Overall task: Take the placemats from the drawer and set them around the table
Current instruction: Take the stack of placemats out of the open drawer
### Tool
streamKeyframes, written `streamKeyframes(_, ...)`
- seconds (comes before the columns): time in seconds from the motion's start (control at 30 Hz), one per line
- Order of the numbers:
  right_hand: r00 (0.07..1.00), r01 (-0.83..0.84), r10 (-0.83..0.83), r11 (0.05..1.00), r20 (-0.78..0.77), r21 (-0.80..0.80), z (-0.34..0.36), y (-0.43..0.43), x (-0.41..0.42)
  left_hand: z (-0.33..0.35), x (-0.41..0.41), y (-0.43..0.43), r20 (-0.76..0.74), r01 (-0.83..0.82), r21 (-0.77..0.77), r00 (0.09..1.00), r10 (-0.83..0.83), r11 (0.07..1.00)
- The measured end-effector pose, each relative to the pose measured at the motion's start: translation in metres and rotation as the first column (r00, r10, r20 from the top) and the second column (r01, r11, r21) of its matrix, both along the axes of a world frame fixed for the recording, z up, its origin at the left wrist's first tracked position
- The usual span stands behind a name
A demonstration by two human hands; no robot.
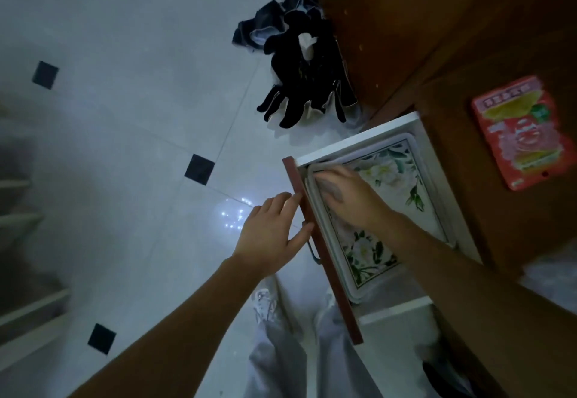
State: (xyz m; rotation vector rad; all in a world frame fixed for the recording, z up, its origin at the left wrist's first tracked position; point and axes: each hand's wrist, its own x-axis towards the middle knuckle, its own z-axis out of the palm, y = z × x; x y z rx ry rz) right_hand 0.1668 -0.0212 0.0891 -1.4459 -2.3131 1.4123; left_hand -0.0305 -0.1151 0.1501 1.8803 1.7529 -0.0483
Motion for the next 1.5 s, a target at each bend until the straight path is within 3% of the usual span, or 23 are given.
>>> streamKeyframes(0.3, 0.999, -0.044, 0.044, 0.997, -0.013, 0.059, -0.032, 0.008, -0.017, -0.022, 0.008, -0.023, 0.070, 0.011, 0.087, 0.997, -0.017, 0.996)
streamKeyframes(0.6, 0.989, -0.127, 0.117, 0.986, 0.093, 0.111, -0.028, 0.022, -0.005, -0.019, 0.020, -0.019, 0.065, -0.067, 0.069, 0.996, 0.063, 0.995)
streamKeyframes(0.9, 0.992, 0.129, -0.129, 0.991, -0.012, 0.032, -0.025, 0.013, 0.004, -0.021, 0.033, -0.017, 0.063, -0.130, 0.125, 0.990, 0.123, 0.984)
streamKeyframes(1.13, 0.919, 0.392, -0.392, 0.920, -0.046, -0.011, -0.023, -0.003, -0.002, -0.026, 0.039, -0.021, 0.066, -0.162, 0.157, 0.986, 0.153, 0.974)
streamKeyframes(1.33, 0.876, 0.458, -0.456, 0.889, -0.156, -0.026, 0.015, -0.015, 0.026, -0.008, 0.036, -0.008, 0.045, -0.151, 0.159, 0.988, 0.146, 0.976)
streamKeyframes(1.4, 0.851, 0.484, -0.490, 0.871, -0.186, -0.081, 0.028, -0.019, 0.038, -0.003, 0.032, 0.008, 0.022, -0.103, 0.197, 0.995, 0.101, 0.975)
streamKeyframes(1.5, 0.787, 0.543, -0.570, 0.822, -0.237, -0.174, 0.040, -0.026, 0.048, 0.004, 0.035, 0.046, -0.016, 0.118, 0.272, 0.993, -0.118, 0.955)
